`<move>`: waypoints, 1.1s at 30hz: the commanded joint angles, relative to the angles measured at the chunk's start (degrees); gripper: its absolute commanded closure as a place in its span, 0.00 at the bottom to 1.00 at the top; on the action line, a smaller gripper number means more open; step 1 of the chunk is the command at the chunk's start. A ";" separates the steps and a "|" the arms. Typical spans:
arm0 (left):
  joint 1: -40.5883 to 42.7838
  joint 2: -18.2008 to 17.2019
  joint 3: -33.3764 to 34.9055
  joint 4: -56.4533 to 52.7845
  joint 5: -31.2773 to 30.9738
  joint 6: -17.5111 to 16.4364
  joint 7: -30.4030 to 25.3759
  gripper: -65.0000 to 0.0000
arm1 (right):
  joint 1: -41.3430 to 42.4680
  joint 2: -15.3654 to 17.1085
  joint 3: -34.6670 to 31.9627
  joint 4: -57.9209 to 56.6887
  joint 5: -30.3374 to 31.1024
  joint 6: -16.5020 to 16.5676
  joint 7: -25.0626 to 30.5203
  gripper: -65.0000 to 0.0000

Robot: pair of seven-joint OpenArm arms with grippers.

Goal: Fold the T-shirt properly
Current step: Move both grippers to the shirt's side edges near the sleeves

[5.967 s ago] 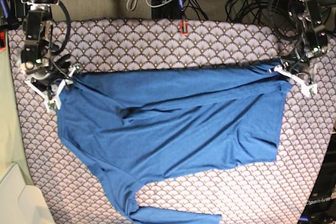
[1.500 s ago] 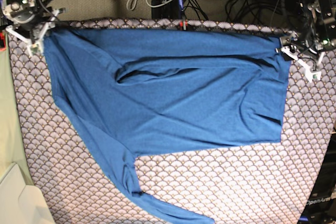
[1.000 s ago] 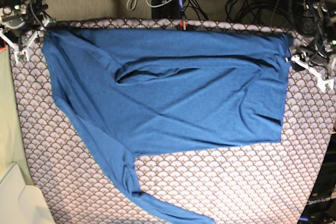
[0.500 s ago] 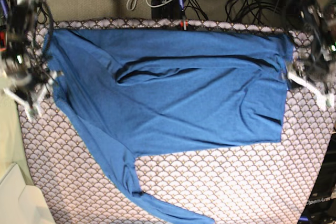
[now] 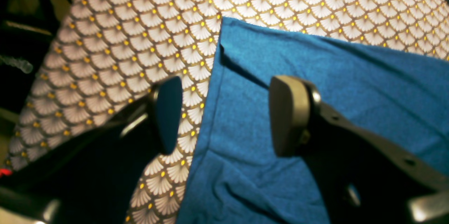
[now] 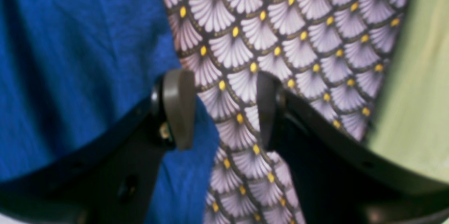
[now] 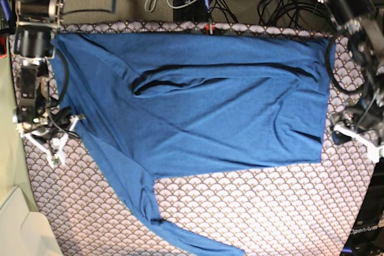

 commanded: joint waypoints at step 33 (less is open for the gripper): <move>-6.08 -2.04 6.52 -14.23 -0.70 0.57 -13.13 0.41 | 13.06 -2.72 -6.64 -11.43 0.75 -0.24 5.88 0.55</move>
